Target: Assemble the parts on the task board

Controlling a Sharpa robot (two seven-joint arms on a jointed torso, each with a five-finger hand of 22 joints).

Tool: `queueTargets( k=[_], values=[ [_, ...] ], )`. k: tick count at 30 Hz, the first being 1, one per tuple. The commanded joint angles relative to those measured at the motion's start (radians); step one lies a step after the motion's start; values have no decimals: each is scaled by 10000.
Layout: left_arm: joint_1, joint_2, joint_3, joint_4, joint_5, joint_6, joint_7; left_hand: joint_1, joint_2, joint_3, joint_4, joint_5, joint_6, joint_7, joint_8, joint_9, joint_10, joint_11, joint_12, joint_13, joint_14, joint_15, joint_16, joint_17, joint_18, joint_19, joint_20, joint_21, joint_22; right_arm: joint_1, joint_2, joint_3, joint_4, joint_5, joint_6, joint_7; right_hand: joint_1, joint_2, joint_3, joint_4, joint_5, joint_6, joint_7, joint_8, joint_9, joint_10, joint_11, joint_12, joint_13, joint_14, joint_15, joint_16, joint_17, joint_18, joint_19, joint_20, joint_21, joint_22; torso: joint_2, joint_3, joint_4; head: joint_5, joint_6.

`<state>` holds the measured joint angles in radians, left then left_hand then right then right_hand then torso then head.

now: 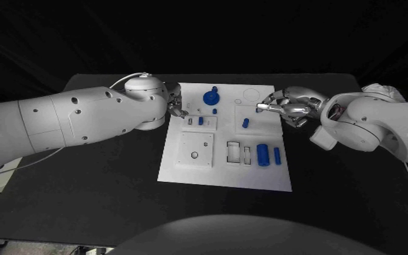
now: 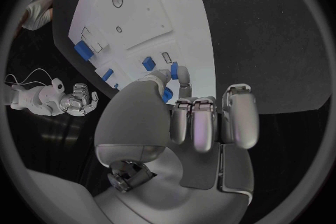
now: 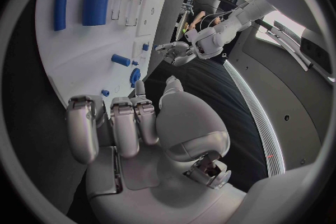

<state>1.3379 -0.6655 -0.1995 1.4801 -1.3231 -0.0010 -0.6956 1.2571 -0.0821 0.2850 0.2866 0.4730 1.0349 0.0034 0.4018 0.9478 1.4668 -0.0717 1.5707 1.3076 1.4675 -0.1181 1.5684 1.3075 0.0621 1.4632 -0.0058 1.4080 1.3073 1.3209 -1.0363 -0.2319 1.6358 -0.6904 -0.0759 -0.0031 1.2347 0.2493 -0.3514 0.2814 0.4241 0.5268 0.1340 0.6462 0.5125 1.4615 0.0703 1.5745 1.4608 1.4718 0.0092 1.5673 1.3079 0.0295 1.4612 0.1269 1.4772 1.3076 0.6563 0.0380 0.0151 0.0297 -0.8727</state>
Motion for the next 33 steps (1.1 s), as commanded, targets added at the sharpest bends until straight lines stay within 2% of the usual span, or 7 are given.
queueTargets(
  k=[1, 17, 33],
  values=[
    [-21, 37, 0, 4, -141, -302, 88, -59, 62, 66, 20, -32, -3, -64, 41, 19, 1040, -25, 0, 2632, 1033, -47, 24, 2633, -84, 4, -34, -45, 823, -8, 10, 0, 1, -21, 162, 42, 98, 19, 12, -50, 37, 18, 14, -41, -14, 1093, -122, -37, 1100, 990, 14, 35, 2629, 57, -48, -33, -65, 2168, -10, 13, 2, -2, 1],
    [-255, 31, -1, 60, 477, -334, 197, -66, 70, 100, 11, -13, 12, -71, 51, 26, 1040, -28, 0, 2632, 1033, -44, 24, 2633, -83, 3, -34, -52, 820, -9, 18, 0, -15, -21, 155, 64, 111, 19, 17, -53, 40, 18, 15, -44, -15, 1093, -122, -37, 1100, 990, 14, 35, 2629, 56, -44, -34, -62, 2170, -22, 14, 2, -41, 1],
    [-378, 51, 1, 24, 525, -605, 357, -68, 67, 124, 4, 5, 18, -74, 56, 31, 1040, -30, 0, 2632, 1033, -45, 24, 2633, -82, 1, -33, -56, 817, -10, 39, 0, -32, -20, 142, 90, 111, 19, 17, -53, 40, 18, 15, -44, -15, 1093, -122, -37, 1100, 990, 14, 35, 2629, 56, -44, -34, -62, 2170, -9, 10, -1, -78, 1]
  ],
)
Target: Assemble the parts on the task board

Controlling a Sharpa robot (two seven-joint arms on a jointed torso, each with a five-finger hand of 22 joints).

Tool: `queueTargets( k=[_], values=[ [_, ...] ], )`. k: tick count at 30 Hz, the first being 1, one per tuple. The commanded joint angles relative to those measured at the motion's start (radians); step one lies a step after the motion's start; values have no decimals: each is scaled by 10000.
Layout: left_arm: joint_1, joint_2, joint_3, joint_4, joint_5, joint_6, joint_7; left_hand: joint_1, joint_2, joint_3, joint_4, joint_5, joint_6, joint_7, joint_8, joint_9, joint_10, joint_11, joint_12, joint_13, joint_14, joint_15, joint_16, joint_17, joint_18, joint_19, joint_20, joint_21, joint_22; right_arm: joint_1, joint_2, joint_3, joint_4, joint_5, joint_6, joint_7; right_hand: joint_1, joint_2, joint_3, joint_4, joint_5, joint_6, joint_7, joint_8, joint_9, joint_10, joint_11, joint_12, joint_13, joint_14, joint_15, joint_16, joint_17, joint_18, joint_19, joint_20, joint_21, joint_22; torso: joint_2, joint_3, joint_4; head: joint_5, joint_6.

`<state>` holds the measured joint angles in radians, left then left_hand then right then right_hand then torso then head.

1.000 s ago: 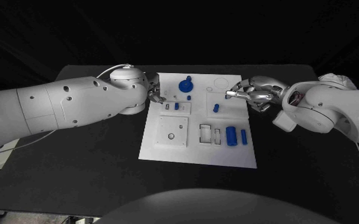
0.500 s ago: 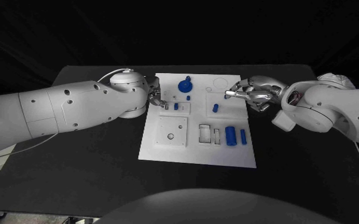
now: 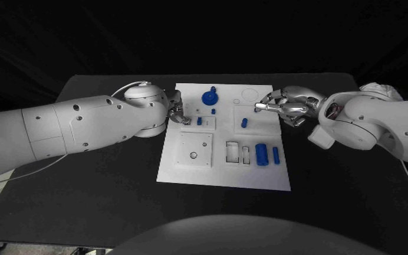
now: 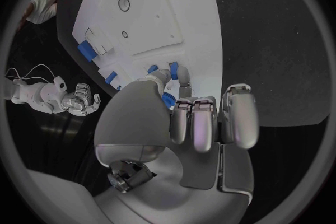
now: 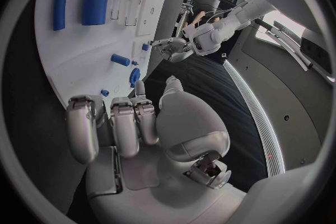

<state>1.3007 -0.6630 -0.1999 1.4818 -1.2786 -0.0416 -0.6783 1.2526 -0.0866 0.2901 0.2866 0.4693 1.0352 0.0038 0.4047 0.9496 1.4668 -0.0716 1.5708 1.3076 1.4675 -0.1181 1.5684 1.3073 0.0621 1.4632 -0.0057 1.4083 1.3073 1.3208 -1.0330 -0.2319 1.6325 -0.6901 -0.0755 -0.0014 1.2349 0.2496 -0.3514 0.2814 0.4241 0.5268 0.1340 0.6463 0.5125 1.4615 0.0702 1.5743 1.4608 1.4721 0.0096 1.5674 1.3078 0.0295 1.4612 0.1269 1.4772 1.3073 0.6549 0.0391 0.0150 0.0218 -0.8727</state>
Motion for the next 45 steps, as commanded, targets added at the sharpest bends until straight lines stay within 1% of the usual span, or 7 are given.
queueTargets(
  k=[1, 12, 21, 26, 31, 36, 45],
  values=[
    [-8, 30, 6, 4, 80, -217, 196, -22, 111, 83, 1, 49, 17, -79, 29, 15, 1040, -32, 0, 2632, 1033, -45, 24, 2635, -83, 2, -34, -59, 819, -9, 6, 0, 0, -24, 138, 73, 109, 16, 17, -53, 40, 18, 15, -44, -16, 1093, -122, -35, 1100, 987, 11, 34, 2630, 55, -44, -34, -62, 2173, 3, -1, -3, 3, 1],
    [-50, 98, 6, -53, 81, -430, 336, -18, 111, 119, -8, 71, 16, -82, 31, 19, 1040, -34, 0, 2632, 1033, -46, 24, 2635, -80, -2, -34, -69, 811, -9, 13, 0, -6, -24, 137, 65, 126, 14, 23, -56, 44, 18, 16, -47, -17, 1093, -121, -35, 1100, 987, 10, 34, 2630, 55, -45, -34, -63, 2173, 0, 1, 11, -24, 1],
    [-95, 126, 6, -112, 81, -512, 383, -14, 116, 153, -12, 84, 7, -80, 27, 21, 1040, -35, 0, 2632, 1033, -47, 24, 2635, -77, -8, -34, -81, 801, -9, 5, 0, -3, -24, 150, 54, 126, 14, 23, -56, 44, 18, 16, -47, -17, 1093, -121, -35, 1100, 987, 10, 34, 2630, 55, -45, -34, -63, 2173, -3, 0, 12, -12, 1],
    [-117, 148, 6, -137, 81, -512, 402, -14, 116, 153, -12, 84, 7, -80, 27, 21, 1040, -35, 0, 2632, 1033, -47, 24, 2635, -77, -8, -34, -81, 801, -9, 0, 0, 6, -24, 156, 49, 126, 14, 23, -56, 44, 18, 16, -47, -17, 1093, -121, -35, 1100, 987, 10, 34, 2630, 55, -45, -34, -63, 2173, -8, 8, 16, 7, 1],
    [-170, 178, 6, -167, 75, -520, 429, -14, 117, 163, -12, 86, 3, -79, 25, 21, 1040, -35, 0, 2632, 1033, -47, 24, 2635, -74, -13, -34, -90, 792, -9, -5, 0, 12, -24, 158, 46, 126, 14, 23, -56, 44, 18, 16, -47, -17, 1093, -121, -35, 1100, 987, 10, 34, 2630, 55, -45, -34, -63, 2173, -3, -1, 9, 4, 1],
    [-219, 209, 7, -198, 69, -566, 462, -15, 118, 175, -12, 88, -3, -77, 22, 21, 1040, -34, 0, 2632, 1033, -46, 24, 2635, -71, -20, -34, -101, 782, -9, -20, 0, 22, -24, 163, 39, 126, 14, 23, -56, 44, 18, 16, -47, -17, 1093, -121, -35, 1100, 987, 10, 34, 2630, 55, -45, -34, -63, 2173, -1, 0, 4, -3, 1],
    [-246, 251, 9, -275, -15, -636, 502, -15, 125, 202, -12, 94, -9, -75, 19, 22, 1040, -32, 0, 2632, 1033, -46, 24, 2635, -70, -21, -34, -106, 780, -10, -46, 0, 33, -24, 160, 35, 151, 14, 33, -59, 49, 17, 18, -53, -19, 1093, -121, -35, 1100, 987, 9, 34, 2630, 56, -48, -35, -67, 2171, -1, 3, 6, -1, 1]
  ],
)
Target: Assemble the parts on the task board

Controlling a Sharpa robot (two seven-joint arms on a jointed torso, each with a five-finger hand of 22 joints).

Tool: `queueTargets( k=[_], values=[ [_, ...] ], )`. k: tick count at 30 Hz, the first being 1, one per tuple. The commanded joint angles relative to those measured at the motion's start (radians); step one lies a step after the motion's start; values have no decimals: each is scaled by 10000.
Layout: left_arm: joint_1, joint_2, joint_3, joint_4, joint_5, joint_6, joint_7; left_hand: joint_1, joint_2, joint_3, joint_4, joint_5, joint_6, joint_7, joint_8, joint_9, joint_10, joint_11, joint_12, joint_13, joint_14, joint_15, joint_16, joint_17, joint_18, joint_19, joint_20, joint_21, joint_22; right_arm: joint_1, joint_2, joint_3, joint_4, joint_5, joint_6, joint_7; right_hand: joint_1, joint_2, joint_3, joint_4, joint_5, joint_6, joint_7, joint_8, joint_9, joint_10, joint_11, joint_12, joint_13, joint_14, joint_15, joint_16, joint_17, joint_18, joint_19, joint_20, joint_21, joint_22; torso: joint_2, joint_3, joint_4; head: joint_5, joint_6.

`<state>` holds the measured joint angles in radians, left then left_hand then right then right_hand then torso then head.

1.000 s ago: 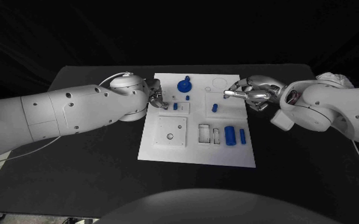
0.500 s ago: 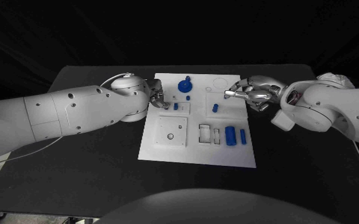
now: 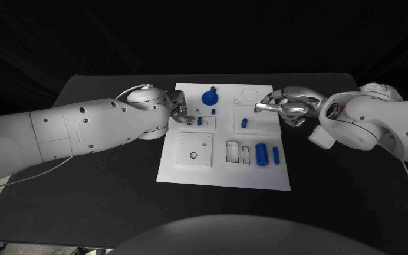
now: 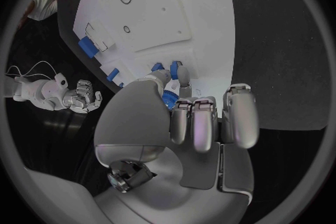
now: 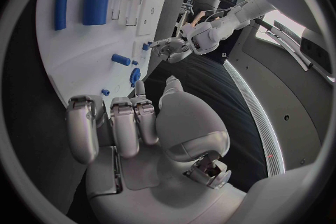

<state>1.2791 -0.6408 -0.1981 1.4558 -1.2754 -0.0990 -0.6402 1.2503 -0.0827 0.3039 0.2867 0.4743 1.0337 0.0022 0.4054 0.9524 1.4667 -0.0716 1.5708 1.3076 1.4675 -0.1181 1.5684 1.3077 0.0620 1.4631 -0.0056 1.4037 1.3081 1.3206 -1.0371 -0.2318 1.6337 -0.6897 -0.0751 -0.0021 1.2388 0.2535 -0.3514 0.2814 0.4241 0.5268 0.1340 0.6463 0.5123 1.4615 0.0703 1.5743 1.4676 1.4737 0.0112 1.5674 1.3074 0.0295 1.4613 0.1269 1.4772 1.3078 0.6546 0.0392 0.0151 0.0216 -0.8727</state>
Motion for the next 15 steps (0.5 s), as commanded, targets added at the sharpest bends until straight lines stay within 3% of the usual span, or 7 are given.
queueTargets(
  k=[1, 15],
  values=[
    [-31, 28, -10, -19, -62, -71, 123, 8, 87, 66, -13, 43, 6, -59, 12, -7, 1041, -33, 0, 2632, 1033, -46, 24, 2631, -69, -21, -34, -60, 772, -8, -6, -1, 22, -28, 156, 42, 111, -25, 33, -59, 49, 17, 18, -53, -16, 1093, -121, -35, 1032, 971, -8, 34, 2634, 57, -48, -35, -67, 2167, 2, 2, 6, -2, 1],
    [-35, -105, -7, 137, -449, -570, 173, 77, 30, 226, -72, 17, 16, -70, 26, 14, 1041, -38, 0, 2632, 1033, -50, 24, 2631, -75, -6, -35, -51, 796, -14, -10, -2, 13, -28, 149, 58, 113, -25, 33, -59, 49, 16, 18, -54, -17, 1093, -121, -35, 1032, 971, -8, 34, 2634, 58, -51, -35, -70, 2166, 5, -7, -3, -3, 1]
  ],
)
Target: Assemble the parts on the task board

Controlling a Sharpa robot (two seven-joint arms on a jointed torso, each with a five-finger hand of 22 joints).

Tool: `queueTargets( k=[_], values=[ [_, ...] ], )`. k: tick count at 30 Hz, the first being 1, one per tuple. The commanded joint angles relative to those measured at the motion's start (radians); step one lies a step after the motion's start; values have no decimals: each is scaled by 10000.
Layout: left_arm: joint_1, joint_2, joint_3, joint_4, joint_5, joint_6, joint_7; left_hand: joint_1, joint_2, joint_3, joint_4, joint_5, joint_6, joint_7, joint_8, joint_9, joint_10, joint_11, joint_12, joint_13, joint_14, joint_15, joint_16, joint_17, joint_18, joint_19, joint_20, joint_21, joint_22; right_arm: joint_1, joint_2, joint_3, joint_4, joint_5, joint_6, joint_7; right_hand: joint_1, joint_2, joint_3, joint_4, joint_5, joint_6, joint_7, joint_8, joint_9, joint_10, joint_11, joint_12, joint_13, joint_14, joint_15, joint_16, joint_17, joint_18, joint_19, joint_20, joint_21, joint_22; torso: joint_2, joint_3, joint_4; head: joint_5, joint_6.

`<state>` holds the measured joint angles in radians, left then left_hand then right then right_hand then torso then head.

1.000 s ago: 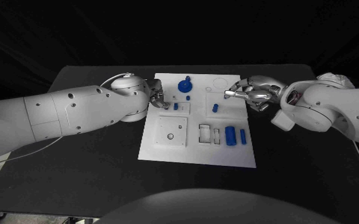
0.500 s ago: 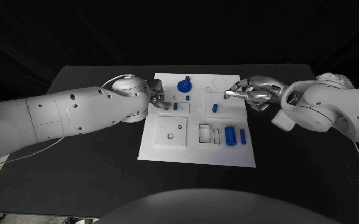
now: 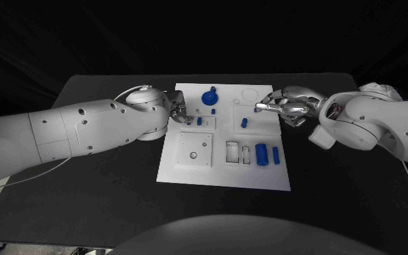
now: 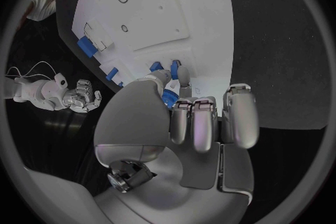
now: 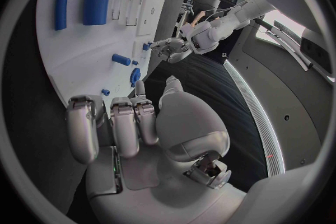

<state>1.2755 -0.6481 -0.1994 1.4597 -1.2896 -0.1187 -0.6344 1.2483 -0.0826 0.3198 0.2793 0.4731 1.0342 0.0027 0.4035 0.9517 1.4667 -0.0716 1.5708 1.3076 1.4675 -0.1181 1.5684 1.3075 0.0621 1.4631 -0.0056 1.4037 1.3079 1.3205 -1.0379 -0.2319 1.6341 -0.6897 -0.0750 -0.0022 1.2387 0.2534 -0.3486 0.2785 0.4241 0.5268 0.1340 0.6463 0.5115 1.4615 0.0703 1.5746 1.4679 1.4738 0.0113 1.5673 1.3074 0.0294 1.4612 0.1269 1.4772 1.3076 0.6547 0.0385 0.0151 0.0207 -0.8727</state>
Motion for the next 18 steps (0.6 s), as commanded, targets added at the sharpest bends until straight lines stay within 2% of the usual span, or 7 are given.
queueTargets(
  k=[1, 8, 18],
  values=[
    [1, -62, 6, 144, -395, -463, 130, 103, 13, 91, -1, 7, 14, -77, 46, 24, 1041, -39, 0, 2632, 1033, -51, 24, 2633, -76, -4, -36, -53, 799, -15, -3, -1, 8, -28, 147, 61, 114, -24, 5, -30, 49, 16, 18, -54, -9, 1093, -121, -39, 1029, 970, -8, 34, 2634, 58, -51, -35, -69, 2167, 2, 1, 1, 1, 1],
    [-17, -322, 6, 514, -929, -856, 220, 107, -91, 253, 6, -181, 37, -83, 57, 39, 1041, -43, 0, 2632, 1033, -56, 24, 2633, -76, 5, -40, -61, 805, -27, -19, -1, 12, -28, 137, 76, 121, -25, 7, -29, 50, 8, 19, -61, -11, 1093, -121, -39, 1029, 970, -8, 34, 2634, 59, -55, -35, -73, 2166, 0, 8, 8, -11, 1],
    [-104, -740, 2, 846, -1070, -1219, 404, 87, -114, 304, 25, -245, 44, -80, 59, 43, 1041, -43, 0, 2632, 1033, -57, 24, 2633, -77, 8, -41, -64, 808, -37, -31, -1, -5, -28, 140, 69, 121, -25, 7, -29, 50, 8, 19, -61, -11, 1093, -121, -39, 1029, 970, -8, 34, 2634, 59, -55, -35, -73, 2166, -6, 8, 19, -4, 1]
  ],
)
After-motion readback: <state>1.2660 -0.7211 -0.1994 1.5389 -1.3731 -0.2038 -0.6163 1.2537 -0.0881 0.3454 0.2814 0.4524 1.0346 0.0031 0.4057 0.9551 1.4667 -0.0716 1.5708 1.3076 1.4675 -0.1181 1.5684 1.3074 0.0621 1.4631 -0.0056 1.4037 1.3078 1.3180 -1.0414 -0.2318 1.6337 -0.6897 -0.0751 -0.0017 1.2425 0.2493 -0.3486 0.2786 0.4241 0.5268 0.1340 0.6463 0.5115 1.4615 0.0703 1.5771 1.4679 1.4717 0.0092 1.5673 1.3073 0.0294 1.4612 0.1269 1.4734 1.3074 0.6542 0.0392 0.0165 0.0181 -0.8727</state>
